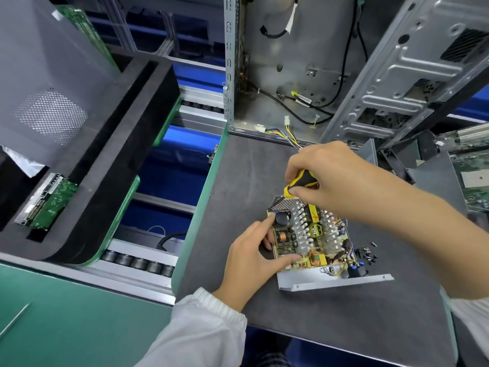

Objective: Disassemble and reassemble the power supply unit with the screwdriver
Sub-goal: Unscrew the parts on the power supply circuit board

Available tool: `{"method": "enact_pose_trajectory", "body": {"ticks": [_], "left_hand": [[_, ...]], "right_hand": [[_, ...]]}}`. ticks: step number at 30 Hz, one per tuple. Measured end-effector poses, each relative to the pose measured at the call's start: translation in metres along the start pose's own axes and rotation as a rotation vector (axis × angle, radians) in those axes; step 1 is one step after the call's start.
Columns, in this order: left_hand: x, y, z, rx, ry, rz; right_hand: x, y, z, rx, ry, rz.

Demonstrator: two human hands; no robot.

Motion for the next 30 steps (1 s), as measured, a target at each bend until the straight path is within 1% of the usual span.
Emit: {"method": "enact_pose_trajectory", "body": {"ticks": [5,9,11,14,21,26,30], "left_hand": [[0.001,-0.006,-0.005,0.104,-0.041,-0.013],[0.009,-0.014,-0.015,0.241,-0.084,0.078],[0.009,-0.013,-0.014,0.220,-0.064,0.082],[0.003,-0.007,-0.012,0.115,-0.043,0.018],[0.001,0.001,-0.015,0.118,0.013,-0.001],[-0.002,0.007,-0.008,0.053,0.044,-0.154],[0.000,0.011,-0.010,0.025,0.056,-0.180]], "right_hand": [[0.002,-0.001,0.000,0.011,0.015,0.004],[0.004,-0.001,-0.001,0.017,0.041,-0.015],[0.004,-0.001,0.000,0.013,0.044,-0.019],[0.006,-0.001,0.001,0.010,0.052,-0.022],[0.012,0.005,0.005,-0.013,0.071,-0.014],[0.011,0.004,0.005,-0.005,0.068,0.002],[0.009,0.001,0.003,0.014,0.049,0.022]]}}
Point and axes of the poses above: each hand's wrist, its own z-axis towards the middle knuckle, its own x-axis out of the palm, y = z × x, the point moved 8 cm from there along z, towards the middle knuckle, and after that the axes turned 15 degrees about -x, right-handed, at the moved point
